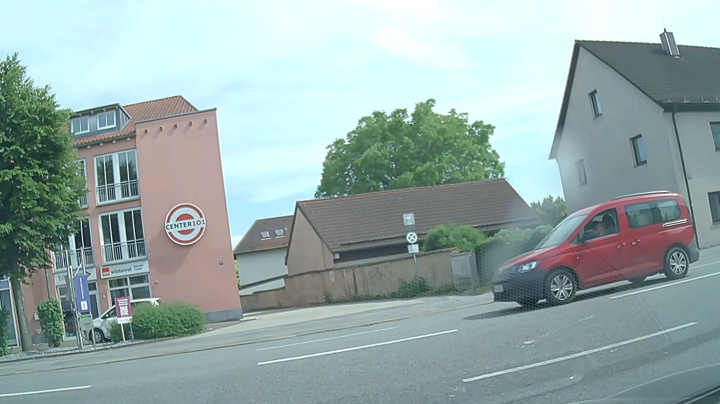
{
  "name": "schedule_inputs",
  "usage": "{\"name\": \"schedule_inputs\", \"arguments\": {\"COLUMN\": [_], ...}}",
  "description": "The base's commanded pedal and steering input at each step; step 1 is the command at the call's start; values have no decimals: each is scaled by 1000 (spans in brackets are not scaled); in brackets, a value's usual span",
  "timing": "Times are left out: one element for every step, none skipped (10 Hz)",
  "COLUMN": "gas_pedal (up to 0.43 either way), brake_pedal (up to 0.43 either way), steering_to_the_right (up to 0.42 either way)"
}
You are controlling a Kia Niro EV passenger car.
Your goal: Follow the waypoints while adhering to traffic rules and regulations
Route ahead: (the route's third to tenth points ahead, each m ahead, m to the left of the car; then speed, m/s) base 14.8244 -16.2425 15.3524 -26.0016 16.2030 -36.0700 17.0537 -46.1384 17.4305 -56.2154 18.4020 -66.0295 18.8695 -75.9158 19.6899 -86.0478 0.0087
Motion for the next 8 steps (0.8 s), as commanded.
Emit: {"name": "schedule_inputs", "arguments": {"gas_pedal": [0,0,0,0,0,0,0,0], "brake_pedal": [213,213,213,213,213,213,213,213], "steering_to_the_right": [241,241,242,241,241,241,241,241]}}
